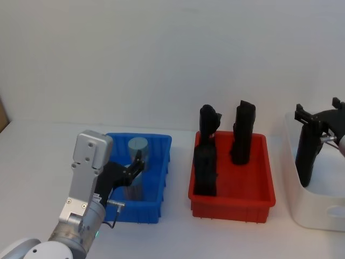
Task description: Pick the cotton swabs from the blue box and place them into the white box.
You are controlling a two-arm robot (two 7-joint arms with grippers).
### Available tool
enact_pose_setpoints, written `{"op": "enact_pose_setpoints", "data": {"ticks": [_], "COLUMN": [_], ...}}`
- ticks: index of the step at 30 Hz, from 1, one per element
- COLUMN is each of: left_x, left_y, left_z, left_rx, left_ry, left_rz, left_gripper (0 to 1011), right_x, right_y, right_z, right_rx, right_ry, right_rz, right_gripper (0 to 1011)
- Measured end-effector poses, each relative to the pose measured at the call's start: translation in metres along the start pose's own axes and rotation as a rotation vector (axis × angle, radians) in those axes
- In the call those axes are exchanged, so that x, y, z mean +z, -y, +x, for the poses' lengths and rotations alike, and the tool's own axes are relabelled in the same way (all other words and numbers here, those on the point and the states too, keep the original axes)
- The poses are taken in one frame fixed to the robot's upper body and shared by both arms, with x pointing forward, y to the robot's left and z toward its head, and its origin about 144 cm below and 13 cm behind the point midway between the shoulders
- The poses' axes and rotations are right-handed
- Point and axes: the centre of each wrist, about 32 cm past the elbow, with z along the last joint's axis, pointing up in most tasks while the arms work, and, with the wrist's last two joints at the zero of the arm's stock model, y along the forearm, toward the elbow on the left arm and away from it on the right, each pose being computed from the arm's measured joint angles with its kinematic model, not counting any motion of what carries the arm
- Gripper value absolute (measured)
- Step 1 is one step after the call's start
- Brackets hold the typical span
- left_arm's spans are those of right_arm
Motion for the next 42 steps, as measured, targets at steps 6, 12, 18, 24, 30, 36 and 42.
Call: {"op": "enact_pose_setpoints", "data": {"ticks": [6,12,18,24,30,36,42], "left_x": [-0.001,0.0,0.001,0.004,0.006,0.007,0.006], "left_y": [0.003,0.015,0.028,0.051,0.068,0.079,0.086], "left_z": [0.002,0.004,0.006,0.011,0.016,0.02,0.024], "left_rx": [-0.005,-0.057,-0.116,-0.21,-0.266,-0.276,-0.269], "left_ry": [0.0,0.004,0.012,0.025,0.031,0.026,0.012], "left_rz": [0.016,0.032,0.047,0.084,0.135,0.179,0.221], "left_gripper": [1004,1004,1004,1004,1004,1004,1004], "right_x": [0.0,0.0,0.0,0.0,0.0,0.0,0.0], "right_y": [0.0,0.0,0.0,0.0,0.0,0.0,0.0], "right_z": [0.0,0.0,0.0,0.0,0.0,0.0,0.0], "right_rx": [0.0,0.0,0.0,0.0,0.0,0.0,0.0], "right_ry": [0.0,0.0,0.0,0.0,0.0,0.0,0.0], "right_rz": [-0.001,-0.001,-0.001,-0.001,-0.001,-0.001,-0.001], "right_gripper": [1001,1001,1002,1002,1001,1002,1001]}}
